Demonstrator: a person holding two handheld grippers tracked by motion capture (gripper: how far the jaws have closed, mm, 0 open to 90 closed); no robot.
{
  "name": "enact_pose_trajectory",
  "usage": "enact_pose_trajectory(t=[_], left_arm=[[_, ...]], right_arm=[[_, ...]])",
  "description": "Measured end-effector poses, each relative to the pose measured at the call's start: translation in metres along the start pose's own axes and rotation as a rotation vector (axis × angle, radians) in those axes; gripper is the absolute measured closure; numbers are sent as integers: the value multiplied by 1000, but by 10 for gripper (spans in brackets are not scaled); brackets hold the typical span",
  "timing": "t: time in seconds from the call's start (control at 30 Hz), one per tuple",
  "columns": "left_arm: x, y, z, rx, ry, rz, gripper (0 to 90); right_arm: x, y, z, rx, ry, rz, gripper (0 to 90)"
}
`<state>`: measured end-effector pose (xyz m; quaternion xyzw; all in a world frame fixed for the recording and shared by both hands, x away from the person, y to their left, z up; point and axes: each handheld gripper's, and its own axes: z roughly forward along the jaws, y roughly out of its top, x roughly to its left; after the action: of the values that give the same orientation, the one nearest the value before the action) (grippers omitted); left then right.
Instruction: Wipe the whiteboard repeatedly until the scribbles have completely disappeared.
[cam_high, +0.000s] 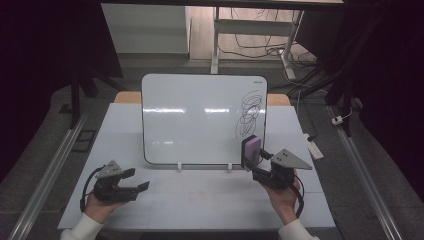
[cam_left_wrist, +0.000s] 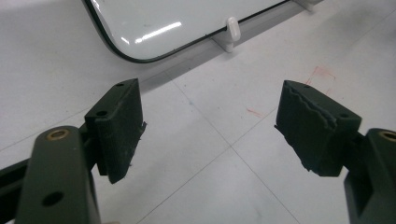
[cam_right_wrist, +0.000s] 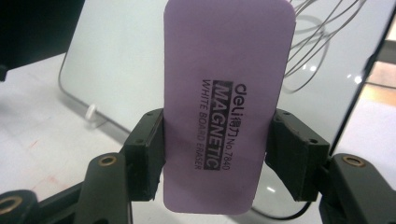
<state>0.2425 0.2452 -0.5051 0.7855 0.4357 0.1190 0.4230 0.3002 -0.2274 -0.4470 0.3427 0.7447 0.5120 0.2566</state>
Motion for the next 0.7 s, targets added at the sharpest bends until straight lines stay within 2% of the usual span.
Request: enact_pose_trajectory(t=[0.1, 0.23, 0.27, 0.33, 0.37, 0.43, 0.47, 0.53, 0.7], left_arm=[[0, 0, 0, -1, 1, 1, 239], [0, -1, 1, 3, -3, 0, 238], [0, -1, 2, 4, -6, 0, 236], [0, -1, 2, 3, -7, 2, 237], [1, -1, 2, 4, -9, 1, 236], [1, -1, 3, 7, -8, 2, 236], [2, -1, 3, 8, -10, 2, 236], [1, -2, 4, 9, -9, 0, 236], [1, -2, 4, 9, -6, 0, 237]], right_arm=[[-5, 12, 0, -4, -41, -23, 398], [-14, 25, 5, -11, -72, -15, 398], [-21, 34, 11, -4, -99, -19, 399], [-25, 38, 14, -3, -112, -21, 399], [-33, 46, 20, -4, -137, -21, 399], [-37, 51, 23, -4, -149, -17, 399], [-45, 60, 28, -5, -169, -8, 400], [-49, 65, 31, -9, -176, -2, 400], [-63, 95, 48, -7, -211, -1, 400]])
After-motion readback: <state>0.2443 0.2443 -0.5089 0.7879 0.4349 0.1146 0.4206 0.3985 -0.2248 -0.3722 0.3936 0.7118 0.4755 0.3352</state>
